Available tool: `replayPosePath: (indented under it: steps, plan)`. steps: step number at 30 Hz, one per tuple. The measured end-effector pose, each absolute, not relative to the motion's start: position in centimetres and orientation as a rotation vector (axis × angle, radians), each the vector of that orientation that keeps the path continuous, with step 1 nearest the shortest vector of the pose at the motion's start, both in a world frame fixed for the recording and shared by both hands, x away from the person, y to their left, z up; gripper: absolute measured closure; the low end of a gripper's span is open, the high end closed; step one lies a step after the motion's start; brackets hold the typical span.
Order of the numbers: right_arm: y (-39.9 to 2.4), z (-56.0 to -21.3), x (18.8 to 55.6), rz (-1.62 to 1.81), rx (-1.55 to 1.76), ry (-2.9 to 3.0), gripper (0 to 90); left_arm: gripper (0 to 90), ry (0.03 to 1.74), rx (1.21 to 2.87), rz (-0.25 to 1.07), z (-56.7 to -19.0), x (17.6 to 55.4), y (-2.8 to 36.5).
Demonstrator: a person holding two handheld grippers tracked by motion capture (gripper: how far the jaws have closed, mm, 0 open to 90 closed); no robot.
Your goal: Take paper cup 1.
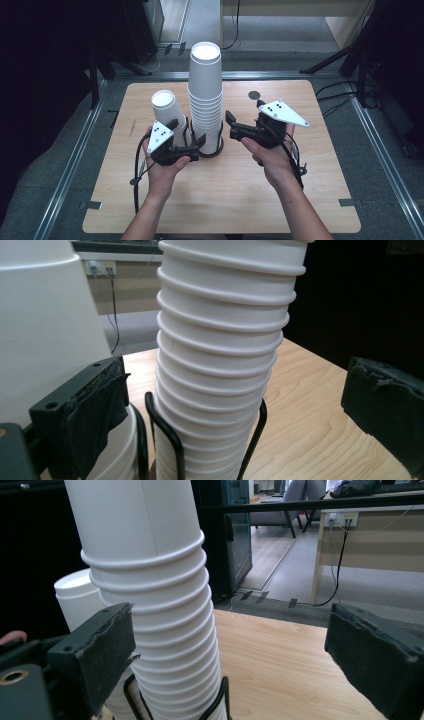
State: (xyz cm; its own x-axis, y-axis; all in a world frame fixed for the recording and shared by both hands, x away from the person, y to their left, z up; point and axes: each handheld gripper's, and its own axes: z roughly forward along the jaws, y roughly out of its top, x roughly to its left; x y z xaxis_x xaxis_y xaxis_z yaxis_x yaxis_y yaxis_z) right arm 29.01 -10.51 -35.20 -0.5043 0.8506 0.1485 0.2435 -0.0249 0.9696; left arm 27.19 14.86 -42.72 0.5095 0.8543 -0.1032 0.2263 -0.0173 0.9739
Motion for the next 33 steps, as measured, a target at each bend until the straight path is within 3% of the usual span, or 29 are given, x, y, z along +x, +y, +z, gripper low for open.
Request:
replayPosePath:
  steps: [33]
  plan:
    - [-4.8, -31.1, 31.9, 1.617, 1.113, 1.769, 6.6, 0.0, 0.95, 1.532, 0.656, -42.1, 29.7, 12.8]
